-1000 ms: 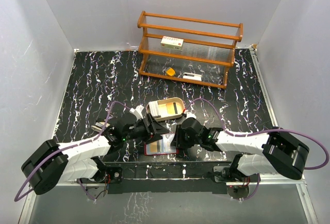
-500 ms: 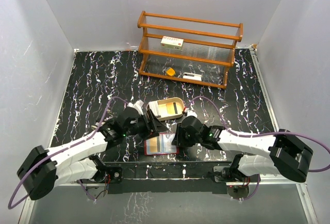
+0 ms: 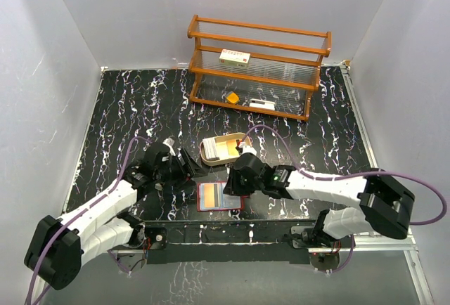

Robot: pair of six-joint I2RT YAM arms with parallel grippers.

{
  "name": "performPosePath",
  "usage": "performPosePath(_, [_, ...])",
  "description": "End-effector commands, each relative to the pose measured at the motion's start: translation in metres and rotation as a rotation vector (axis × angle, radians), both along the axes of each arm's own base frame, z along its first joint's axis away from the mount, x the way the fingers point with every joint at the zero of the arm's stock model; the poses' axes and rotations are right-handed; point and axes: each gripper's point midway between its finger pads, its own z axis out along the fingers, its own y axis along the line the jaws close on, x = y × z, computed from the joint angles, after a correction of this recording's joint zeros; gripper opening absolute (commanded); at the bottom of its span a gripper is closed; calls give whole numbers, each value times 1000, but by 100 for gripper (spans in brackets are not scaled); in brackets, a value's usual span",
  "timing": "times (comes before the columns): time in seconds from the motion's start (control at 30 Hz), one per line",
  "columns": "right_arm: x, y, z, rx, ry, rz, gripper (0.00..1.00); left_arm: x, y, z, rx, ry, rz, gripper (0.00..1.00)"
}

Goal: Put the credit cards into the card holder
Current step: Turn over the card slot in the card holder.

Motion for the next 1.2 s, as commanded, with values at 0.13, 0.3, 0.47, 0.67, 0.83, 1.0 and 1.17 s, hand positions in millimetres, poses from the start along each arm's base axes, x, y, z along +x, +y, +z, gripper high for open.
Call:
performPosePath(0.13, [15, 33, 6, 30, -29, 11, 19, -13, -3, -4, -101, 51, -33, 68])
performPosePath(0.3, [16, 42, -6, 10, -15, 35, 19, -14, -5, -9, -127, 57, -28, 68])
performPosePath(0.47, [14, 45, -19, -11, 5, 51, 19, -15, -4, -15, -115, 70, -33, 68])
performPosePath(0.67, [6, 37, -42, -78, 40, 52, 4, -16, -4, -20, -104, 77, -39, 68])
performPosePath(0.83, [2, 29, -57, -138, 58, 50, 0, -13, -7, -19, -124, 70, -42, 68])
performPosePath(1.0, [-2, 28, -64, -138, 68, 53, 0, -13, -10, -20, -142, 67, -50, 68])
performPosePath(1.17, [-4, 27, -66, -144, 71, 54, 0, -13, -9, -24, -127, 73, -53, 68])
